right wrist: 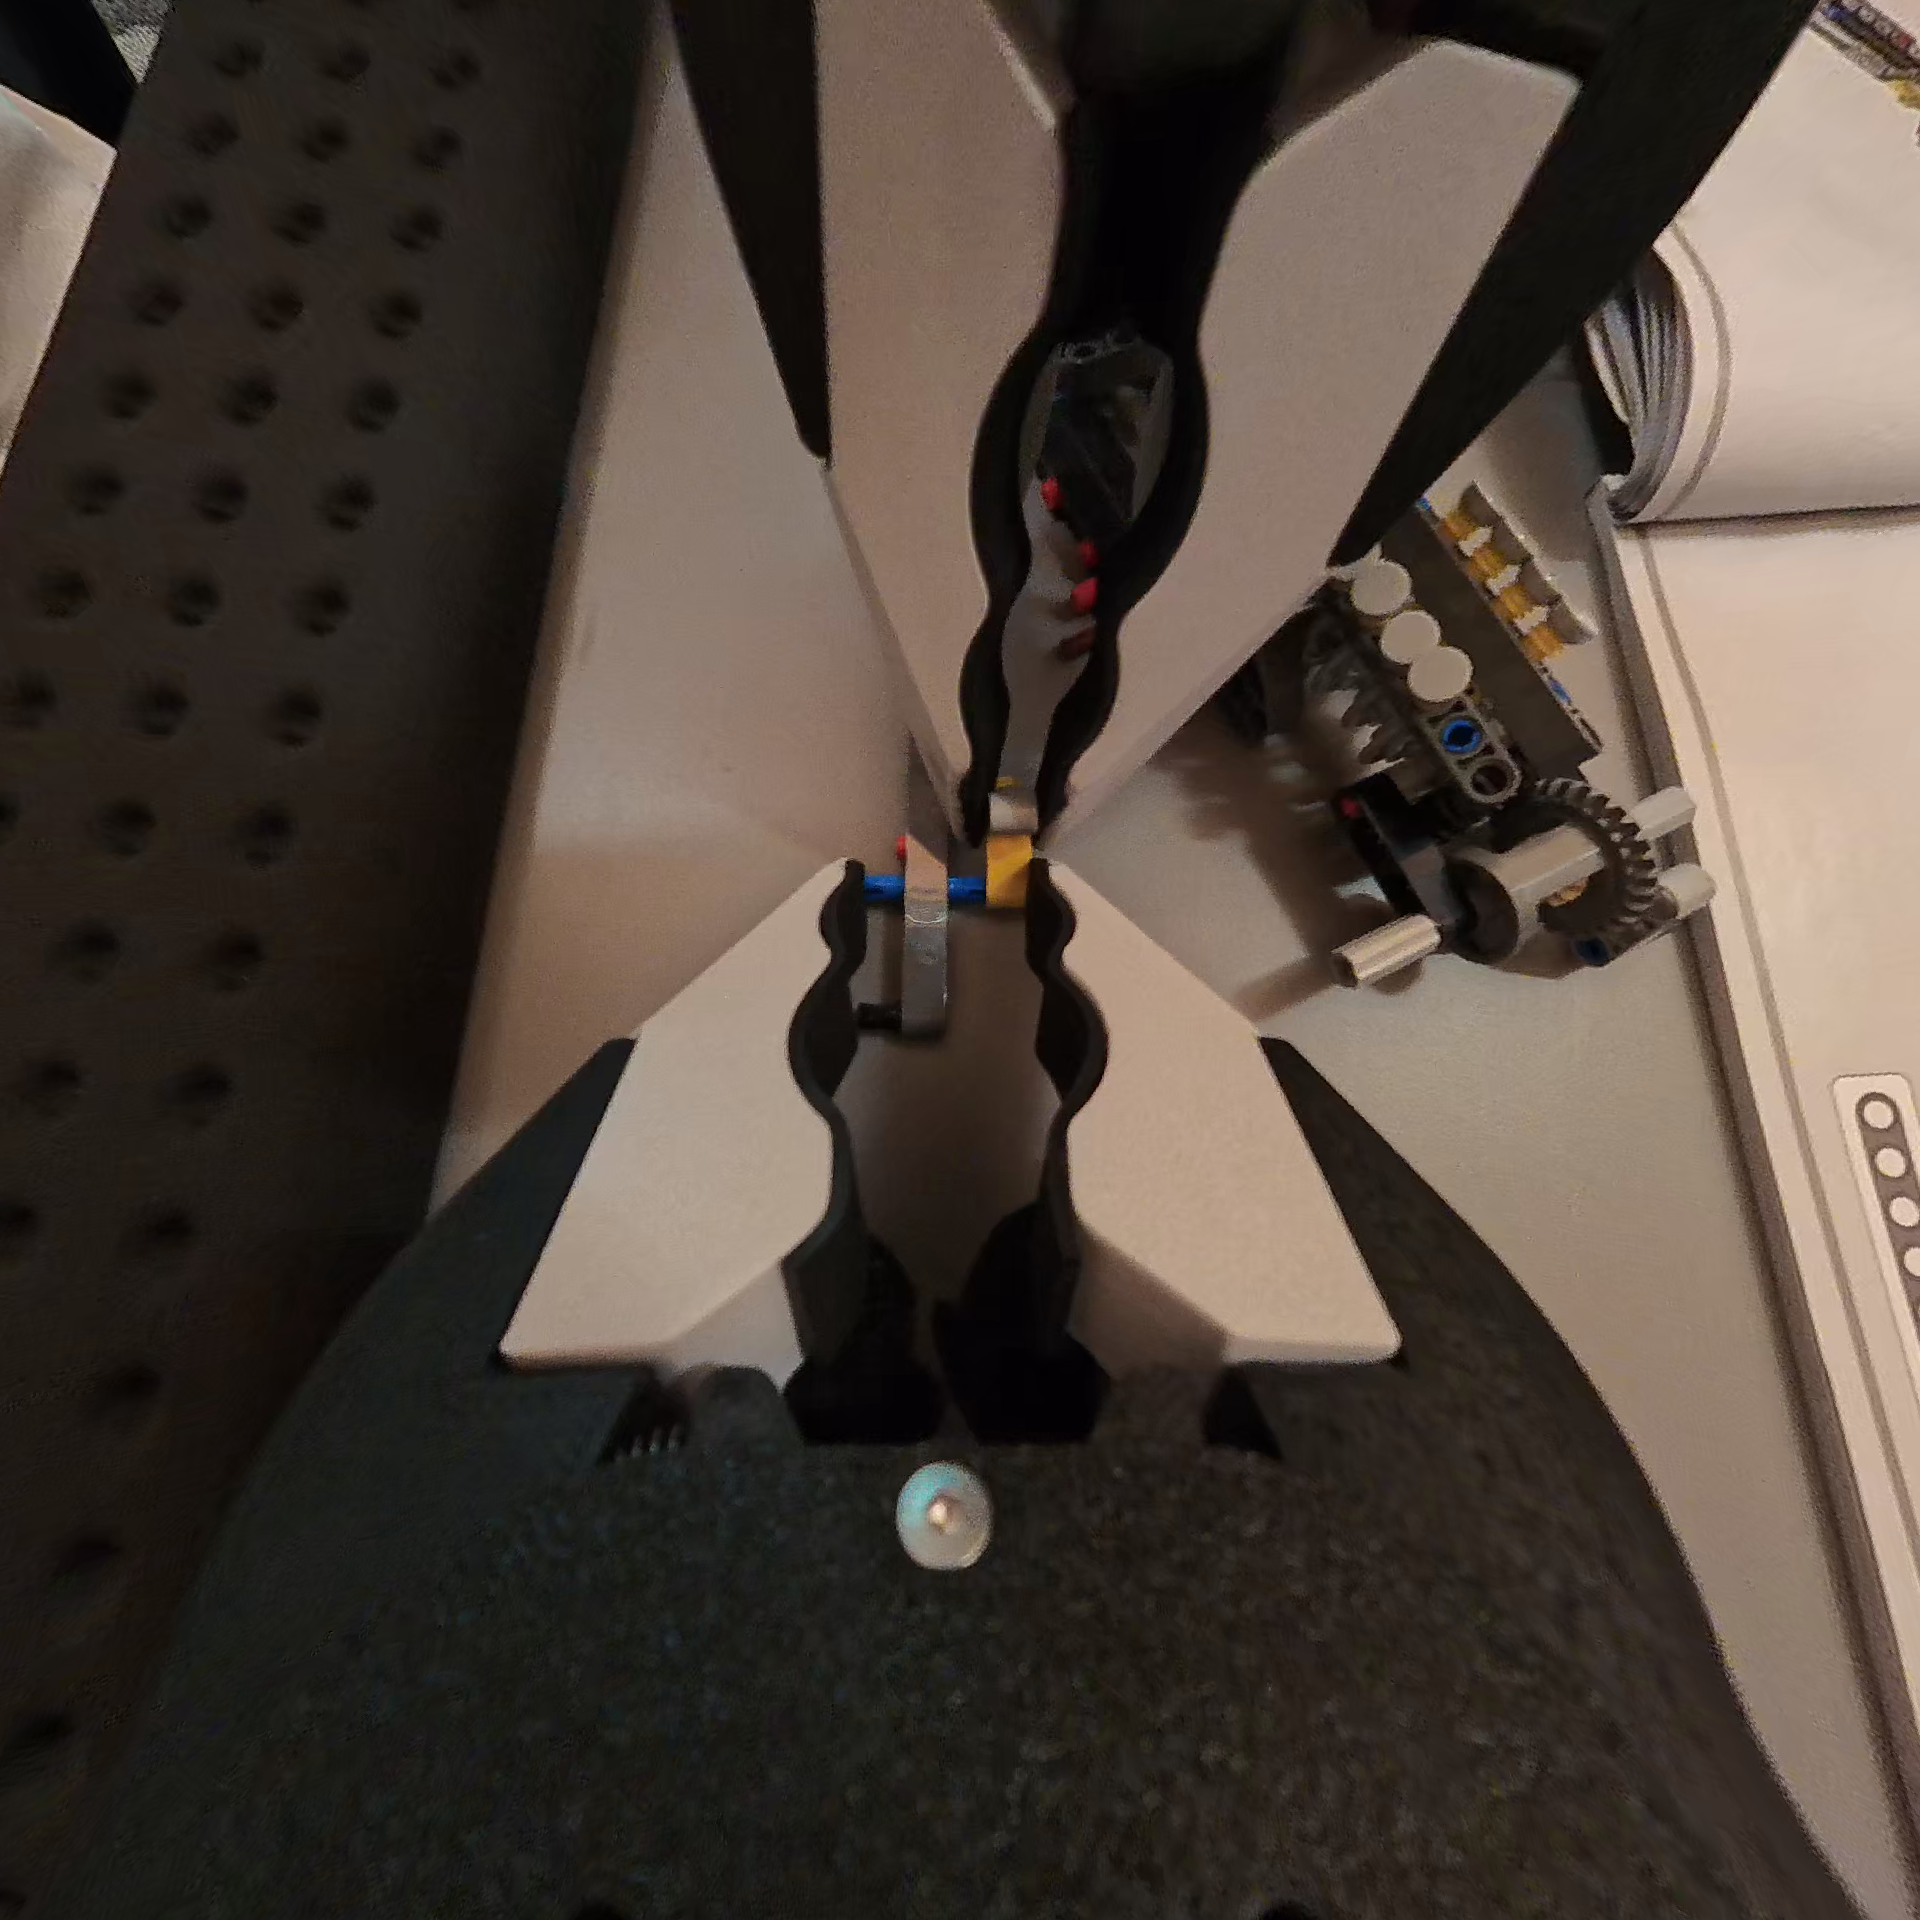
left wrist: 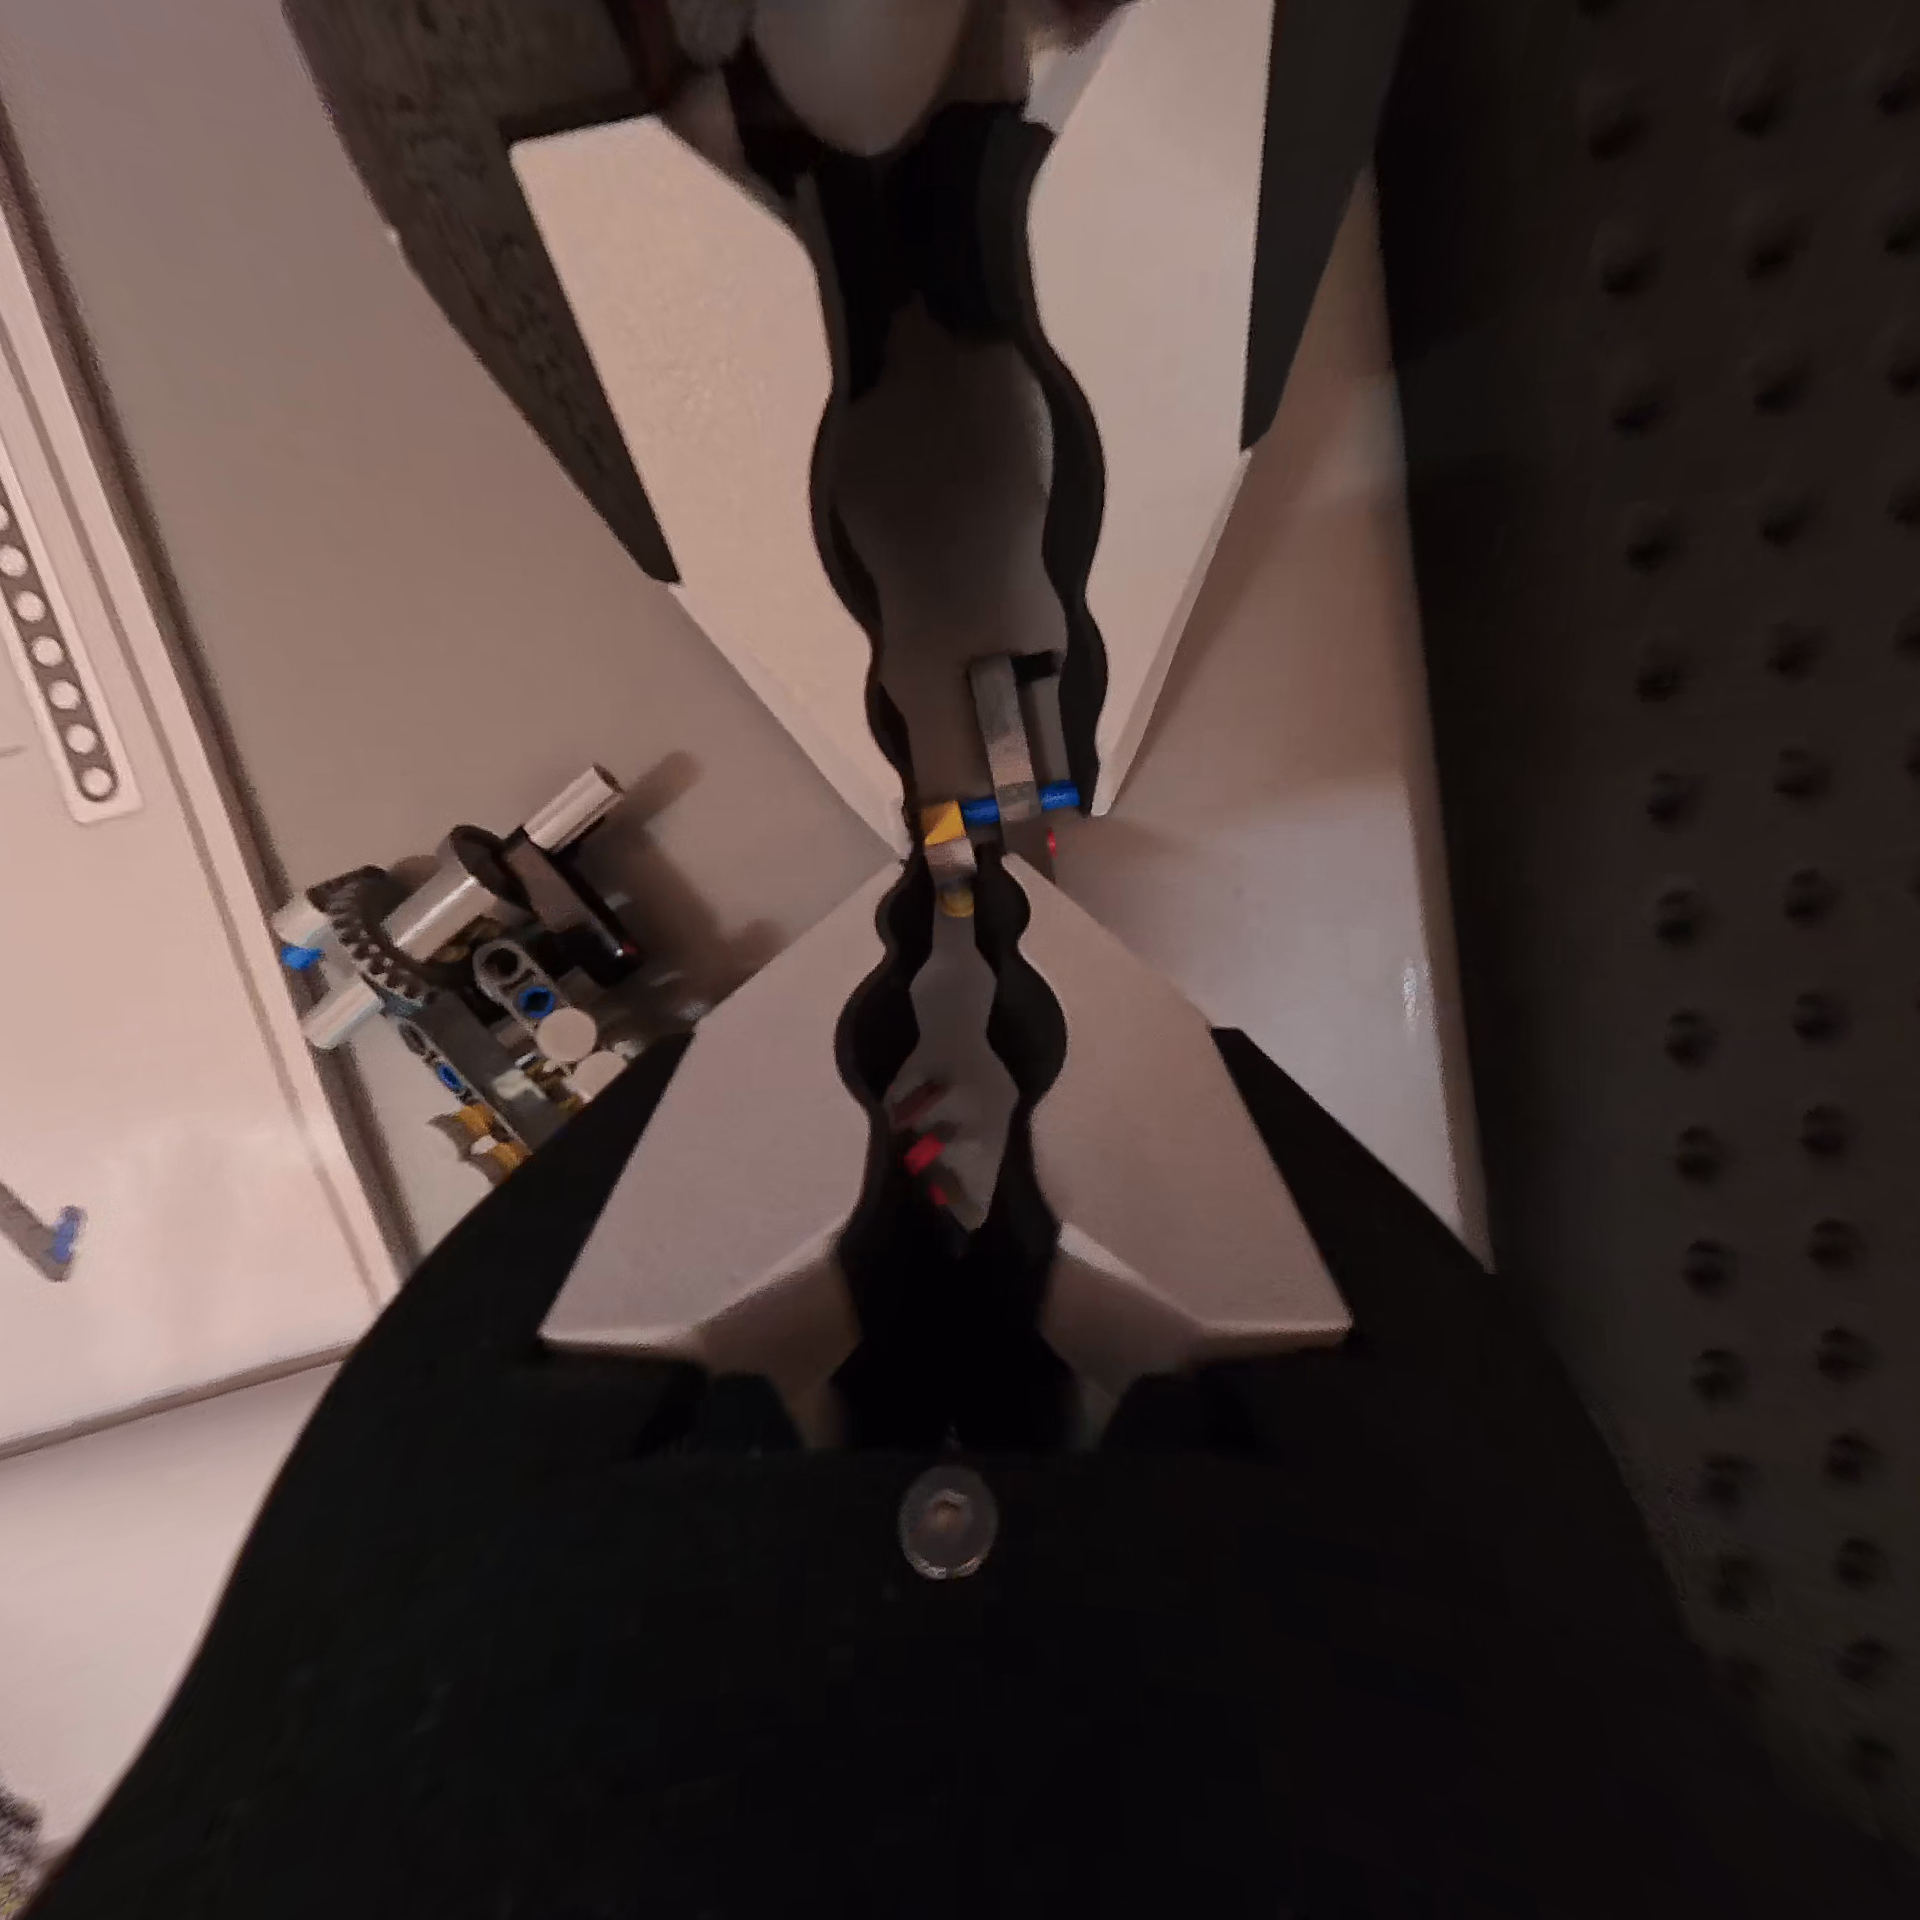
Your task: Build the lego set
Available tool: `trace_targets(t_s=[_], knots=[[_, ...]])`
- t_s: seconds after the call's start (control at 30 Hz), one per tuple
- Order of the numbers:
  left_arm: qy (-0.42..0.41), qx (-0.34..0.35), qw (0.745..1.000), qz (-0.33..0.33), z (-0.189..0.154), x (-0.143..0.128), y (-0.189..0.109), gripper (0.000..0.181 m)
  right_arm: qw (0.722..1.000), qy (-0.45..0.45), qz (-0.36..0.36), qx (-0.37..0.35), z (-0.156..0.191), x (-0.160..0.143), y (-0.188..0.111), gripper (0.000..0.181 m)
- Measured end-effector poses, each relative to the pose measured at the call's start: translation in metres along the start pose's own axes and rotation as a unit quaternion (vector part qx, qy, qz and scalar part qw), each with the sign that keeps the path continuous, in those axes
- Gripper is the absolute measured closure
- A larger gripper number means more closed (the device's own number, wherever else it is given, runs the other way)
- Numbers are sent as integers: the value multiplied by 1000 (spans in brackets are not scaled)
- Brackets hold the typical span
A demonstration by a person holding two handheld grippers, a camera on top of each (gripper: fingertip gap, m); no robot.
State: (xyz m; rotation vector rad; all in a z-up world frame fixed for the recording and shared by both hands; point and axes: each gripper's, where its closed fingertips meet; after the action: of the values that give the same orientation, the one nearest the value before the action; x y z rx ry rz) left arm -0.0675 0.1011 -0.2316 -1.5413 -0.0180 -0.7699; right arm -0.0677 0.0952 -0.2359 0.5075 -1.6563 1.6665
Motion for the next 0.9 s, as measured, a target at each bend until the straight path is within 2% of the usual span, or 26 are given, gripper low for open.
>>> trace_targets(t_s=[0.23,0.37,0.57,0.9], knots=[[61,24,998,-10,0,1,0,175,1000,-13,-4,-5,0,1,0,152],[70,14,997,-6,-1,-1,-1,175,1000,-16,-4,1,2,2,1,151],[59,-7,998,-12,-2,-1,-1,175,1000,-13,-4,5,2,2,1,151],[38,-4,999,-13,-2,0,0,175,1000,0,-6,15,2,0,1,152]])
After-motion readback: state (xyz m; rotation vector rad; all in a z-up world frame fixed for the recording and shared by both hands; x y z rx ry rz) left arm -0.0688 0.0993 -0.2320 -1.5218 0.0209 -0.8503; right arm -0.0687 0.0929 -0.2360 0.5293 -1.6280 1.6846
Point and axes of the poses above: each gripper's, where its closed fingertips meet, y out along the fingers, x out of its top, z = x × y across the jaws, and after that the axes turned 7 degrees about x, right-handed
